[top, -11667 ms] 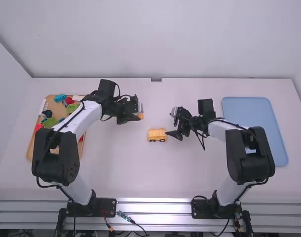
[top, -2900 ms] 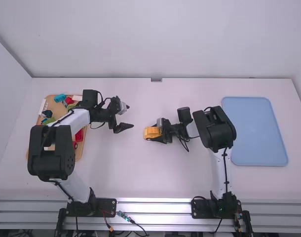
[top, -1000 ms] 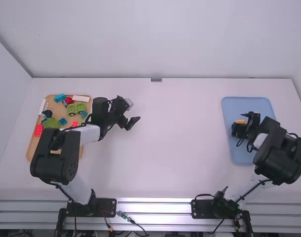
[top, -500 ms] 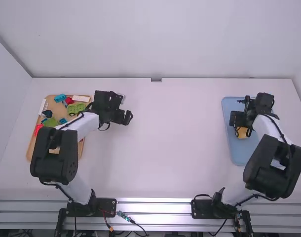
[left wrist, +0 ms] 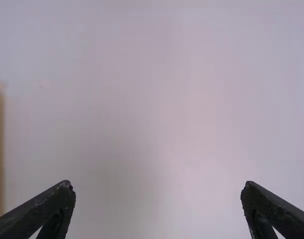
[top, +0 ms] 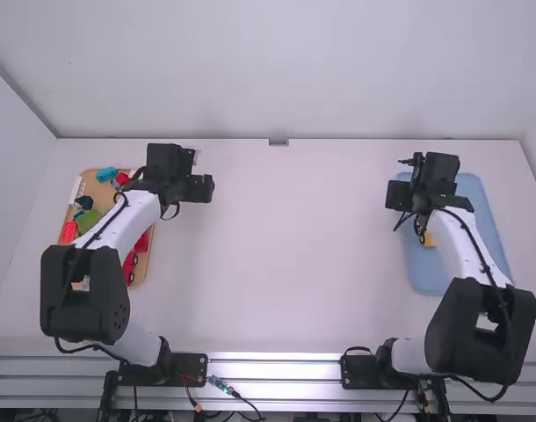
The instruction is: Assemble lego blocks to make yellow taxi
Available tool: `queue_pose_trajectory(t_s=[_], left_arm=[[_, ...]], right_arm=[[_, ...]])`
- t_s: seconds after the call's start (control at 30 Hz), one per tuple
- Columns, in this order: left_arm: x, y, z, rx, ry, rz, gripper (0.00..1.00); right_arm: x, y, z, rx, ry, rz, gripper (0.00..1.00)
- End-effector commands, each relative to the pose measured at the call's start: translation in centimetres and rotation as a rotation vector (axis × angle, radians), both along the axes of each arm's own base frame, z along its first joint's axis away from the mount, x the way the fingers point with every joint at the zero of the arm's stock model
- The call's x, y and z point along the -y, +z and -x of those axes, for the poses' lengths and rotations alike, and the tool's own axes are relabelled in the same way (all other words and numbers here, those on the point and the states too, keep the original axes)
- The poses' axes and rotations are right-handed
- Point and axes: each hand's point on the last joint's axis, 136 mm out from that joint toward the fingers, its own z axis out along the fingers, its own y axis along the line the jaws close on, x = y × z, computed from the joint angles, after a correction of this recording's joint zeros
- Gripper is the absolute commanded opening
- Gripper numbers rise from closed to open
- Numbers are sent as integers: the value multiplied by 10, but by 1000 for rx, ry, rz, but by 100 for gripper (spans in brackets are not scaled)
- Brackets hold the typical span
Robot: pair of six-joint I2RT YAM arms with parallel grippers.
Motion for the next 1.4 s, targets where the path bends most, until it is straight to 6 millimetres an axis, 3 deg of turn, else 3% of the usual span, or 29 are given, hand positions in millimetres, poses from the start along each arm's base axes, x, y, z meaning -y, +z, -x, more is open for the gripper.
queue_pose_trajectory(t_s=[0.0, 0.23, 0.4, 0.53, 0.9, 1.37], left_arm=[[-9, 10, 6, 35, 43, -37, 85], [-23, 26, 15, 136, 102, -92, 75], [-23, 40, 26, 230, 107, -87, 66], [-23, 35, 46, 230, 107, -87, 58], [-23, 7, 110, 230, 107, -87, 32], [-23, -45, 172, 230, 107, -87, 1]], right_arm=[[-18, 9, 5, 44, -4, -48, 85], [-60, 22, 12, 147, 104, -44, 75], [-61, 34, 21, 246, 110, -39, 65], [-61, 40, 32, 315, 111, -36, 57], [-61, 4, 93, 315, 111, -36, 30], [-61, -55, 146, 315, 111, -36, 0]])
